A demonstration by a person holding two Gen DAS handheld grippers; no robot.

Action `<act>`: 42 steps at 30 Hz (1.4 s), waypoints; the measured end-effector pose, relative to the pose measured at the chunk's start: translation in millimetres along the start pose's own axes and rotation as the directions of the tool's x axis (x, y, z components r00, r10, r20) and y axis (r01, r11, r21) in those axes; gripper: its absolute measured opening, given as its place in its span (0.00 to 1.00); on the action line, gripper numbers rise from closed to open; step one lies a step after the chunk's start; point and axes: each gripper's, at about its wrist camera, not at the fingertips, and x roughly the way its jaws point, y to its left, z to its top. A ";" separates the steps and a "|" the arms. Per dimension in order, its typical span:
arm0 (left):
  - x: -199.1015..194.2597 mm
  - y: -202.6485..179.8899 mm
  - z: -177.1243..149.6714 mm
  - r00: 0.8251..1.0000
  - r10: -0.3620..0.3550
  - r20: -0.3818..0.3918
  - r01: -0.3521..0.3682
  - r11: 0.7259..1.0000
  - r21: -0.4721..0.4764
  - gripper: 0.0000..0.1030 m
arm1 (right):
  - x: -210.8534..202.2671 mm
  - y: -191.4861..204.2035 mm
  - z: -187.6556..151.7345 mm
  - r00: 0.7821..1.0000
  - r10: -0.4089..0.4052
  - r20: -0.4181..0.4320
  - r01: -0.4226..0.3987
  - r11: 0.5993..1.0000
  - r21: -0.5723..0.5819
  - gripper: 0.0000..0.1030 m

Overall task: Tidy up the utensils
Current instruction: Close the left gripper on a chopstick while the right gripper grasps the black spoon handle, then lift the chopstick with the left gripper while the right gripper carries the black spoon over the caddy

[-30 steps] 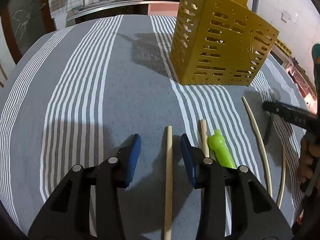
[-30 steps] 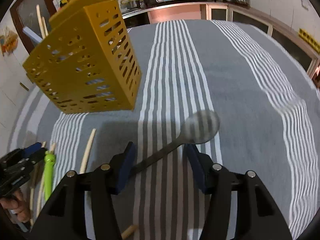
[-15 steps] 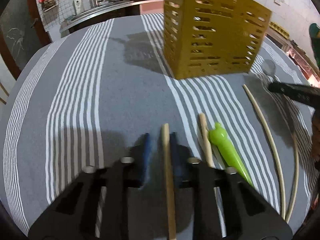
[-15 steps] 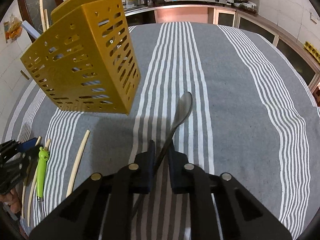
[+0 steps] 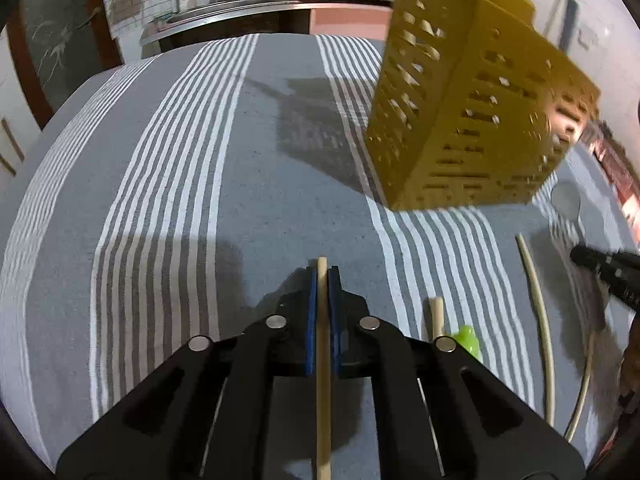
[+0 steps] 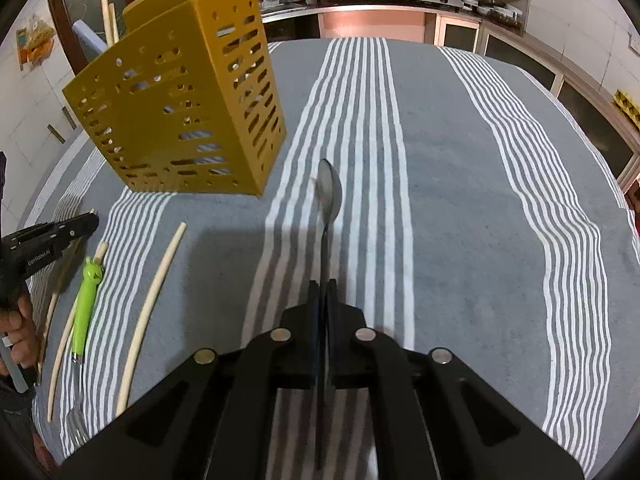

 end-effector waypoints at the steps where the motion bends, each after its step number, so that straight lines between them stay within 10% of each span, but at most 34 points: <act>1: -3.0 -0.7 0.0 1.000 0.009 0.000 -0.009 1.000 0.008 0.35 | 0.5 0.0 0.2 1.000 -0.005 -0.001 0.005 1.000 -0.006 0.04; 3: -6.6 -3.1 -0.5 1.000 0.017 -0.001 -0.017 0.999 0.035 0.53 | 2.7 -0.4 3.8 1.000 -0.017 -0.003 0.017 1.000 -0.012 0.05; 11: -3.9 -3.7 -6.9 0.999 0.035 -0.042 -0.030 0.993 0.111 0.52 | 17.3 -2.6 33.3 0.999 -0.020 -0.034 0.019 0.999 -0.044 0.38; 16: -1.5 -10.0 -7.4 0.998 0.041 -0.037 -0.034 0.986 0.166 0.28 | 24.1 1.4 43.3 0.998 -0.041 -0.036 0.038 0.997 -0.071 0.37; 19: -2.8 -18.8 -10.5 0.998 0.051 -0.023 -0.046 0.983 0.178 0.05 | 21.9 2.4 40.7 0.999 -0.039 -0.023 0.037 0.996 -0.077 0.10; 26: -16.5 -12.9 -7.2 1.000 -0.007 0.025 0.004 0.994 0.109 0.04 | -16.6 -1.6 31.2 0.994 0.029 0.105 -0.026 0.999 -0.026 0.07; 34: -87.9 -10.3 5.7 0.968 -0.081 0.239 0.071 0.996 0.050 0.04 | -96.8 4.5 20.1 0.914 0.148 0.378 -0.146 0.989 -0.036 0.07; 42: -152.1 -25.2 16.5 0.909 -0.116 0.400 0.101 0.993 0.060 0.04 | -132.2 14.3 17.1 0.857 0.188 0.479 -0.177 0.982 -0.069 0.07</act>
